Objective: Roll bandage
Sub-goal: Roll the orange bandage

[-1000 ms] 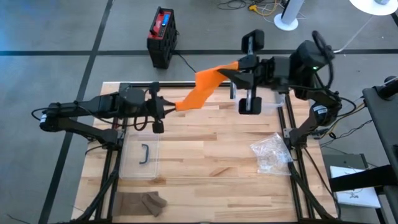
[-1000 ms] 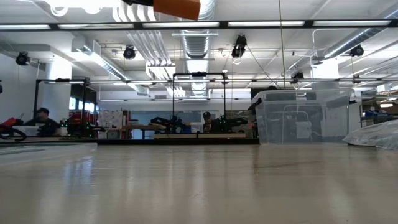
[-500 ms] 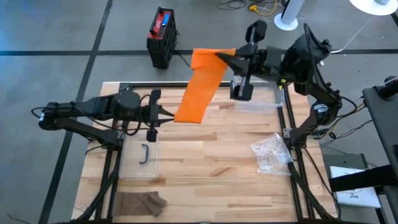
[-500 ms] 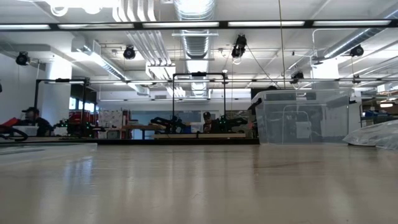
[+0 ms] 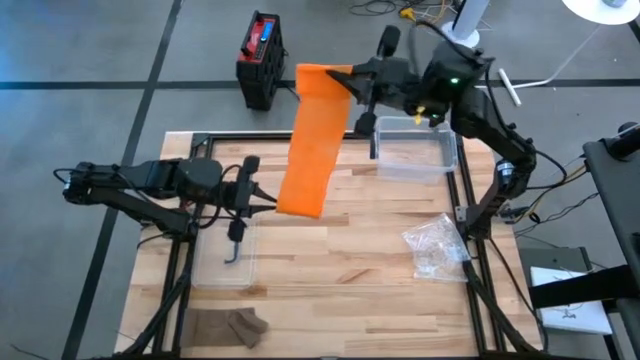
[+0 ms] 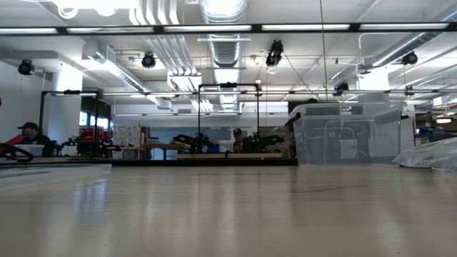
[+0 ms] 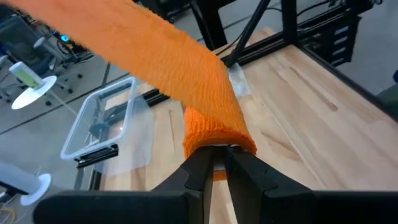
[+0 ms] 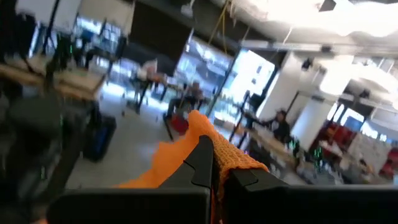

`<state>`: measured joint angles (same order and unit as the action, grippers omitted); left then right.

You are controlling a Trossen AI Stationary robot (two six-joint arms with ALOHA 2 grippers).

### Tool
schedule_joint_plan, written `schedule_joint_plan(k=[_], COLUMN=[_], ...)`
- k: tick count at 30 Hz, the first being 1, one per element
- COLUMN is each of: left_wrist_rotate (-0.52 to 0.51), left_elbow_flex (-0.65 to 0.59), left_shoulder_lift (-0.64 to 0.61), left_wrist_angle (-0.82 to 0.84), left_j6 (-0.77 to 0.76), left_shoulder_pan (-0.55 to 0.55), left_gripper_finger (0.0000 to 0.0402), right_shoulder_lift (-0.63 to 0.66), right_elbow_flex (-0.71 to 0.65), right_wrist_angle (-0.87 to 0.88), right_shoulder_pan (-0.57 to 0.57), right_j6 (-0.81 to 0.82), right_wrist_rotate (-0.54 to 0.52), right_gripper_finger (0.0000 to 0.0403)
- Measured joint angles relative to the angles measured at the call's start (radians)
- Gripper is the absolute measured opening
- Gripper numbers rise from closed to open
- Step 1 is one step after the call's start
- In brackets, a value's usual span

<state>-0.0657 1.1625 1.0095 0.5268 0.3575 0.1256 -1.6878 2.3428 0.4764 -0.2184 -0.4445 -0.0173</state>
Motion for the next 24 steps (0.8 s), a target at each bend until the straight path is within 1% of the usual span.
schedule_joint_plan(k=[7,11,15,19,24], left_wrist_rotate=[0.0,0.001,0.001,-0.005,-0.047], left_elbow_flex=[0.0,0.0,0.0,0.0,0.0], left_shoulder_lift=[-0.067,-0.095,-0.097,-0.095,-0.085], left_wrist_angle=[-0.017,-0.038,-0.036,-0.019,0.026], left_j6=[-0.001,0.002,0.0,-0.017,-0.059], left_shoulder_pan=[0.046,0.052,0.052,0.052,0.051], left_gripper_finger=[0.0049,0.0053,0.0049,0.0048,0.0056], right_shoulder_lift=[0.004,-0.013,-0.031,-0.026,-0.027], right_elbow_flex=[-0.005,-0.026,-0.051,-0.131,-0.288], right_wrist_angle=[0.128,0.14,0.142,0.15,0.168], right_shoulder_pan=[-0.027,-0.026,-0.026,-0.026,-0.022], right_j6=[0.007,0.024,0.043,0.11,0.134], right_wrist_rotate=[-0.011,-0.008,-0.008,0.048,0.052], right_gripper_finger=[0.0,0.0,0.0,0.0,0.0])
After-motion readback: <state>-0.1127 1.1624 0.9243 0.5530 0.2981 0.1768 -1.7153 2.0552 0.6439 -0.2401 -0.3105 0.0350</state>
